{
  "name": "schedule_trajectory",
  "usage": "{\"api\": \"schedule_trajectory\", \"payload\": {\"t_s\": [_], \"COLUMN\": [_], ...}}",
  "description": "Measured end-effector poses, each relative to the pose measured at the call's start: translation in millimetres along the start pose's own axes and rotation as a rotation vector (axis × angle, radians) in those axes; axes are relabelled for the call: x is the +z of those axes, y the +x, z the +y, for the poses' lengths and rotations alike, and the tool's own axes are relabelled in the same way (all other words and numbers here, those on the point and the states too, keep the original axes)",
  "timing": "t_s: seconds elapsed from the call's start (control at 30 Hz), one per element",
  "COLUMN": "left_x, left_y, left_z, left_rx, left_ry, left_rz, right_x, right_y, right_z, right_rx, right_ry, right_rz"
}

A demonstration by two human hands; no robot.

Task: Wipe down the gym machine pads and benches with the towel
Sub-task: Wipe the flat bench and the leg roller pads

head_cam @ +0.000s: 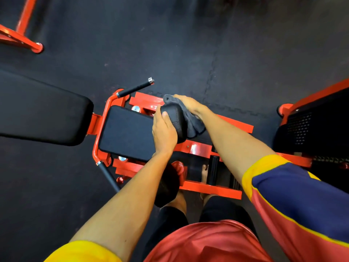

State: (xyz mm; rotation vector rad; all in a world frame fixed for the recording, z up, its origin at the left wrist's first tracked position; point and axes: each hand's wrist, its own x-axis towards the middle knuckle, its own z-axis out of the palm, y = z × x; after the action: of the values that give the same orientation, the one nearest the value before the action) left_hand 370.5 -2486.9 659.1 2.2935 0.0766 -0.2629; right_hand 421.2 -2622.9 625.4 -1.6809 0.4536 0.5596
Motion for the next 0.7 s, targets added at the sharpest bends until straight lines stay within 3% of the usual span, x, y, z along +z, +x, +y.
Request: {"api": "schedule_trajectory", "payload": {"t_s": [0.07, 0.13, 0.33, 0.43, 0.6, 0.7], "left_x": [-2, -1, 1, 1, 4, 8], "left_y": [2, 4, 4, 2, -2, -16], "left_z": [2, 1, -1, -3, -3, 2], "left_rx": [0.022, 0.037, 0.044, 0.028, -0.018, -0.083], "left_ry": [0.007, 0.009, -0.034, -0.041, -0.085, -0.139], "left_rz": [-0.012, -0.018, 0.001, 0.005, 0.031, 0.089], "right_x": [8, 14, 45, 56, 55, 55], "right_y": [3, 8, -41, -48, -27, -47], "right_z": [17, 39, 27, 42, 73, 59], "right_rx": [0.107, 0.157, -0.024, -0.06, 0.141, 0.145], "right_ry": [0.335, 0.495, 0.507, 0.543, 0.643, 0.545], "right_rz": [0.091, 0.189, 0.501, 0.487, 0.388, 0.42]}}
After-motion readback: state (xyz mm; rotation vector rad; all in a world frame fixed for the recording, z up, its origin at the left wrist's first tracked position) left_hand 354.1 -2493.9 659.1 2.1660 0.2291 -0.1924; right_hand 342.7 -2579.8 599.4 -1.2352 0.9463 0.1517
